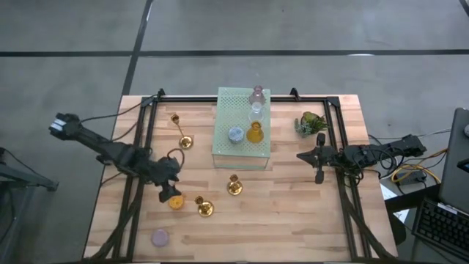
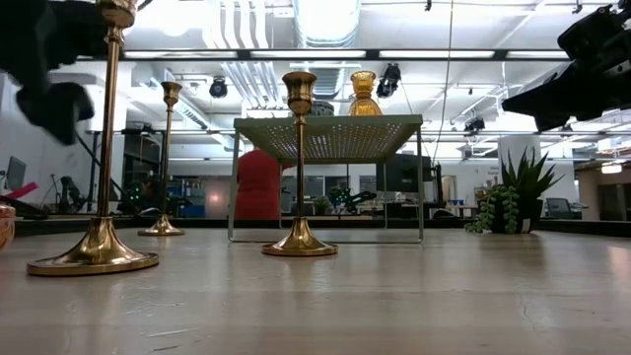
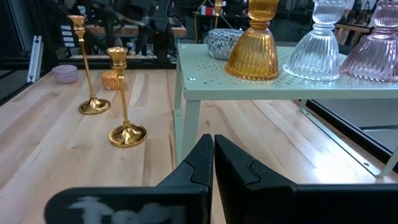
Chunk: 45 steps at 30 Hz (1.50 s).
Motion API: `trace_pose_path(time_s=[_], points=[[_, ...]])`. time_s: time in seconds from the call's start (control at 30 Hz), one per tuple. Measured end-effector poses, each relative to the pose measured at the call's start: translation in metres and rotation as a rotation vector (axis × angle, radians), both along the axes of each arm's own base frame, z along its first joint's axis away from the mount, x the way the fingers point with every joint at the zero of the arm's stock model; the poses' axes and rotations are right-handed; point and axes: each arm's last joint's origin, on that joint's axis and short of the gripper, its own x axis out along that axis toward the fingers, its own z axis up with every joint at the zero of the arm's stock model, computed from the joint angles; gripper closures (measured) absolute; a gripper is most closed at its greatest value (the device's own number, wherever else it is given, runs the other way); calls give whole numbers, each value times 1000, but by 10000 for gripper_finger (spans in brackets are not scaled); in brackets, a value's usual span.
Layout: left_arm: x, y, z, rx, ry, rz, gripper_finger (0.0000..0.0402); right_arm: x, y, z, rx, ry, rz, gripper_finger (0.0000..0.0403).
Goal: Stock candles on shelf
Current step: Put the yellow scented candle and aligned it with the other white green scented candle on the shelf
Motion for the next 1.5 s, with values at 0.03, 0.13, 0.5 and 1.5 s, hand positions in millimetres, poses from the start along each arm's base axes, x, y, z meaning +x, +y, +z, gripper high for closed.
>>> trace_pose_path(time_s=[0.03, 0.13, 0.5, 1.5], points=[[0, -3, -3, 1, 34, 1, 72, 0, 0, 0, 0, 0, 0, 394], [0, -11, -9, -1, 99, 1, 72, 0, 0, 0, 0, 0, 0, 394], [0, -33, -22, -7, 189, 9, 72, 0, 0, 0, 0, 0, 0, 394], [7, -53, -43, 68, 253, 22, 71, 0, 0, 0, 0, 0, 0, 394]])
